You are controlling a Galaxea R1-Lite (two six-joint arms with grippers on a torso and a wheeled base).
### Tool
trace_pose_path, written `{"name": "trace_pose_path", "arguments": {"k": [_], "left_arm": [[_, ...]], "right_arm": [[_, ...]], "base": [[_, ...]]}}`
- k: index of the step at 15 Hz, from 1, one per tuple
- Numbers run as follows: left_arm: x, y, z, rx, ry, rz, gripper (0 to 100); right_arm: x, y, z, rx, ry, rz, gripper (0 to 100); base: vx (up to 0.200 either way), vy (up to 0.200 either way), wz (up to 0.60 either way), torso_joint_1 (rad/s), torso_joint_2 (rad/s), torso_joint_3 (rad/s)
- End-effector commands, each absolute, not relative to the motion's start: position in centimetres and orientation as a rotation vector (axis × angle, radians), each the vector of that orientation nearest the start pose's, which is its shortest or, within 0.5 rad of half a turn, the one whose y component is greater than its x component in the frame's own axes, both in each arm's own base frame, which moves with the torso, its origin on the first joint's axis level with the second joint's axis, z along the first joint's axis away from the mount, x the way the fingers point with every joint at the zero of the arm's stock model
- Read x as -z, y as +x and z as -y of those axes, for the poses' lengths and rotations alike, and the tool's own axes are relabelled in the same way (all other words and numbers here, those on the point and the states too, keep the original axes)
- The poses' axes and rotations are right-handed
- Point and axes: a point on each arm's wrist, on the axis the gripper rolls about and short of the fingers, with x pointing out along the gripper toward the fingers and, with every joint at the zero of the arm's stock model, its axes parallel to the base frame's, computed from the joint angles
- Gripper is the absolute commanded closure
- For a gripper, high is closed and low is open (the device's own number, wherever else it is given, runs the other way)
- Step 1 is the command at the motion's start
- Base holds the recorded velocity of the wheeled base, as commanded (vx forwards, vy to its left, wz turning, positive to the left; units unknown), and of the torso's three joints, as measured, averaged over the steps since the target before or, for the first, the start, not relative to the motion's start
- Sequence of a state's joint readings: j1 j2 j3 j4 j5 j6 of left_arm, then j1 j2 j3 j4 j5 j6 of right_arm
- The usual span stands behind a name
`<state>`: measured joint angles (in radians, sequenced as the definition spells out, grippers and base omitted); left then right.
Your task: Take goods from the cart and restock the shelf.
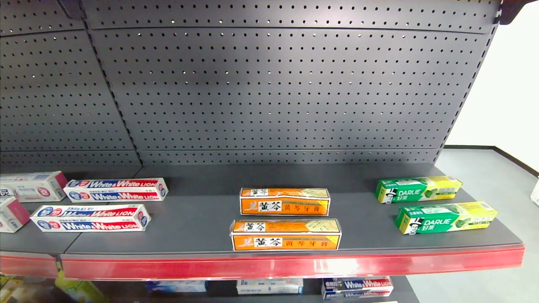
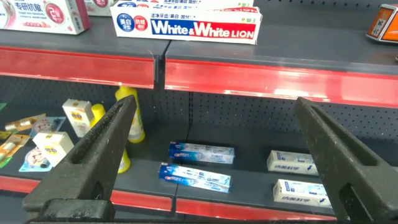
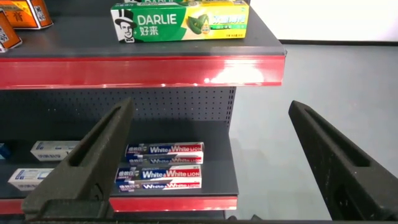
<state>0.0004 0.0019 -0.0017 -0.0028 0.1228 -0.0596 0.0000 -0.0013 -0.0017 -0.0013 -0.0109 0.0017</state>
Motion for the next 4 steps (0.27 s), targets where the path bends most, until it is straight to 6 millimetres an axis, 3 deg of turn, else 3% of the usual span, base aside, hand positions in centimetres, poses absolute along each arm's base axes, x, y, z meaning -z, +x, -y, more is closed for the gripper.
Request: {"name": "trace_pose_path", "arguments": {"k": [1,4], "left_arm": [[-7.63,-2.30,-0.28,-0.124,-0.060,0.007,0],[-7.63,-2.30,-0.27,-0.124,-0.060,0.007,0]], "right_arm": [[-7.61,-2.29,0.02,0.011,0.002,0.003,0],[-7.61,-2.29,0.02,0.011,0.002,0.003,0]], "base": [[0.000,0.000,0.00,0.000,0.00,0.000],[0.000,0.000,0.00,0.000,0.00,0.000]]}}
